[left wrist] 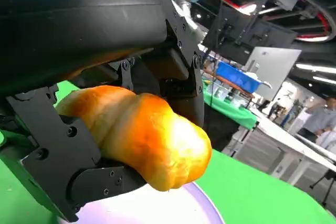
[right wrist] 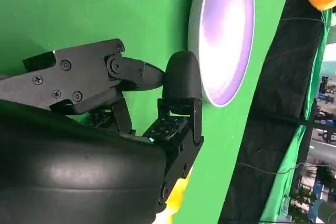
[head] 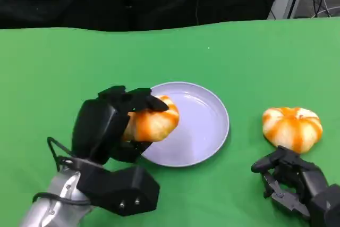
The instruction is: Grasp the bread from the table and place it into the plate.
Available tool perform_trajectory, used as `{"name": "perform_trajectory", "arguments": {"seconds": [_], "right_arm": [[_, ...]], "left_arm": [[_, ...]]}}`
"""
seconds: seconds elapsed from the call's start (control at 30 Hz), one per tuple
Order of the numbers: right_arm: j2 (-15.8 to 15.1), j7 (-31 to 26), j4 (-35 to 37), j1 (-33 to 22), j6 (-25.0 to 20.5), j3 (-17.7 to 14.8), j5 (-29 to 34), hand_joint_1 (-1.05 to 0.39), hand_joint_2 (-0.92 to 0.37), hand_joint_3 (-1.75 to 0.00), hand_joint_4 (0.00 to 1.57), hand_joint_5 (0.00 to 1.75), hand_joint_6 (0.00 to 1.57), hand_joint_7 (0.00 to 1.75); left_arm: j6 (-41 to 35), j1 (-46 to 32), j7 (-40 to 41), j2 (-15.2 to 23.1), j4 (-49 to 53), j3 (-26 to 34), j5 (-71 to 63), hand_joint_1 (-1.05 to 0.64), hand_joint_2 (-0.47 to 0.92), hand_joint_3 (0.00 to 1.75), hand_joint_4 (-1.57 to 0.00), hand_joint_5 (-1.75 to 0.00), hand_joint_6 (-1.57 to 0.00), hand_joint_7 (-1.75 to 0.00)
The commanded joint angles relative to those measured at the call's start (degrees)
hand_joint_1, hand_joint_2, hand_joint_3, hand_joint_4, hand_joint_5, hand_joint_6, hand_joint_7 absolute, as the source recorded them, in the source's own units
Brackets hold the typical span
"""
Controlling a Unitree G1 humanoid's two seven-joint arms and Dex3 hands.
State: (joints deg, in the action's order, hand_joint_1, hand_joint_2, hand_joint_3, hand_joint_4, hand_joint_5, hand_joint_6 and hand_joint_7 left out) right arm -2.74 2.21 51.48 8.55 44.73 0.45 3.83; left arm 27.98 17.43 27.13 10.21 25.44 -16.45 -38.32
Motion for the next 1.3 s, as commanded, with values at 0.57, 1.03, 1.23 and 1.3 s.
{"name": "perform_trajectory", "arguments": {"seconds": [0.57, 1.03, 1.23, 1.3], "right_arm": [[-0.13, -0.25, -0.45, -1.39, -0.75, 0.18, 0.46, -0.14, -0.92, -0.49, 0.70, 1.74, 0.74, 1.19], [-0.30, -2.29, -1.19, -1.57, -0.91, 0.69, 2.06, -0.15, -0.92, -0.48, 0.69, 1.72, 0.74, 1.19], [-0.11, -1.84, -1.48, -1.76, -1.05, 0.55, 1.68, -0.14, -0.92, -0.48, 0.68, 1.72, 0.73, 1.19], [-0.08, -1.55, -1.41, -1.75, -1.07, 0.46, 1.44, -0.14, -0.92, -0.49, 0.68, 1.73, 0.73, 1.19]], "left_arm": [[5.04, 18.56, -3.10, -7.07, 29.18, -7.21, 1.79, -0.06, 0.70, 0.61, -0.76, -1.49, -0.89, -1.06], [4.16, 21.93, -3.76, -8.55, 39.61, -7.30, 3.64, -0.10, 0.89, 0.25, -0.82, -1.10, -1.08, -0.44], [1.66, 22.38, -5.74, -7.59, 38.78, -7.85, 3.38, -0.42, 0.92, 0.16, -0.77, -0.21, -0.86, -0.02], [0.30, 22.45, -7.61, -7.02, 37.81, -8.19, 3.28, -0.61, 0.92, 0.25, -0.63, -0.05, -0.69, 0.00]]}}
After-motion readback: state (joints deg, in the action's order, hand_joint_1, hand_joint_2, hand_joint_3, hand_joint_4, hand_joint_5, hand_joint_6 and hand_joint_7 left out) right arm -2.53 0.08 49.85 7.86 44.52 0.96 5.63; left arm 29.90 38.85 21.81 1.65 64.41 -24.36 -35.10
